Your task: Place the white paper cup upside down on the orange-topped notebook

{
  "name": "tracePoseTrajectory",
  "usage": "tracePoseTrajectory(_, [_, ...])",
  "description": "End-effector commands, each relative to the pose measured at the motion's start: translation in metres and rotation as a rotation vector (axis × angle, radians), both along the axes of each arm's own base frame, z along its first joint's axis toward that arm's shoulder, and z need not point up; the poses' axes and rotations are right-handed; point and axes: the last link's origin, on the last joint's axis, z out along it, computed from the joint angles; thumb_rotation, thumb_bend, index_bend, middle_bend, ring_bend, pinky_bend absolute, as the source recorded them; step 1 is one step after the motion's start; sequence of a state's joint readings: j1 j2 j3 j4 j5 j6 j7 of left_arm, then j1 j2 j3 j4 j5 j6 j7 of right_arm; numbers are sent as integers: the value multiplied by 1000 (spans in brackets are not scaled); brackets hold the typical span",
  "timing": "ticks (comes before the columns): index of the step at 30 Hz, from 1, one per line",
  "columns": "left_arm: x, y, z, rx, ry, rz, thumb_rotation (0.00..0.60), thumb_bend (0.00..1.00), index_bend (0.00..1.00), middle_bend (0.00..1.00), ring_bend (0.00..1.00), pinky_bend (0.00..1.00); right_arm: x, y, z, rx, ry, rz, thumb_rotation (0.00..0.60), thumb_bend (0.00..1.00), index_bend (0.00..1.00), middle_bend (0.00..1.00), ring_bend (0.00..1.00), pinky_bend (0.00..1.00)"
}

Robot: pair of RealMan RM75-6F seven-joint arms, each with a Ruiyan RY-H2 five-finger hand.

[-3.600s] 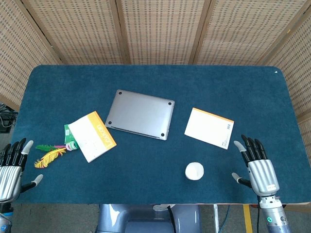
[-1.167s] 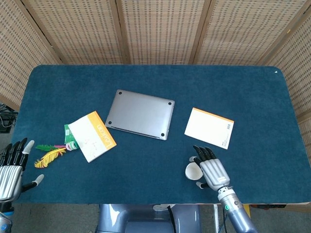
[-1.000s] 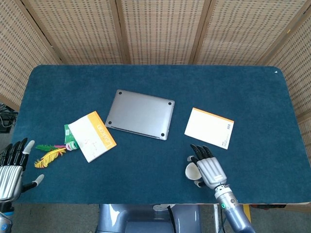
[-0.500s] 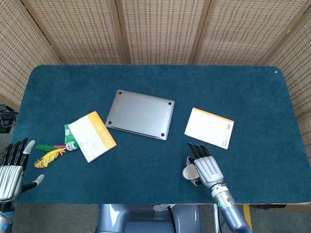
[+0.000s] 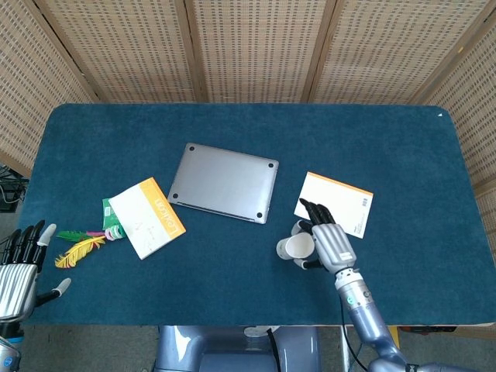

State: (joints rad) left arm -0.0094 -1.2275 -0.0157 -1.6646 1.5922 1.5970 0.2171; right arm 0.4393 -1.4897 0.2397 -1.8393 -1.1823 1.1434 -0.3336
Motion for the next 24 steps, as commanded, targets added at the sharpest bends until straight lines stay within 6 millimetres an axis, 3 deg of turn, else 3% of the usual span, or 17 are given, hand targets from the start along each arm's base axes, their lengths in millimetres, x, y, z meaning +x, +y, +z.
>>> tracePoseTrajectory(1, [0, 0, 0, -1, 1, 0, 600, 176, 0, 0, 0, 0, 1, -16, 2, -12, -42, -33, 600, 275, 462, 24, 0, 0])
tracePoseTrajectory(11, [-1, 2, -2, -6, 5, 4, 600, 177, 0, 0, 0, 0, -22, -55, -4, -24, -86, -178, 600, 279, 470, 34, 0, 0])
tracePoseTrajectory(24, [-1, 3, -4, -10, 8, 7, 600, 177, 0, 0, 0, 0, -54, -69, -8, -27, -112, -298, 600, 284, 476, 38, 0, 0])
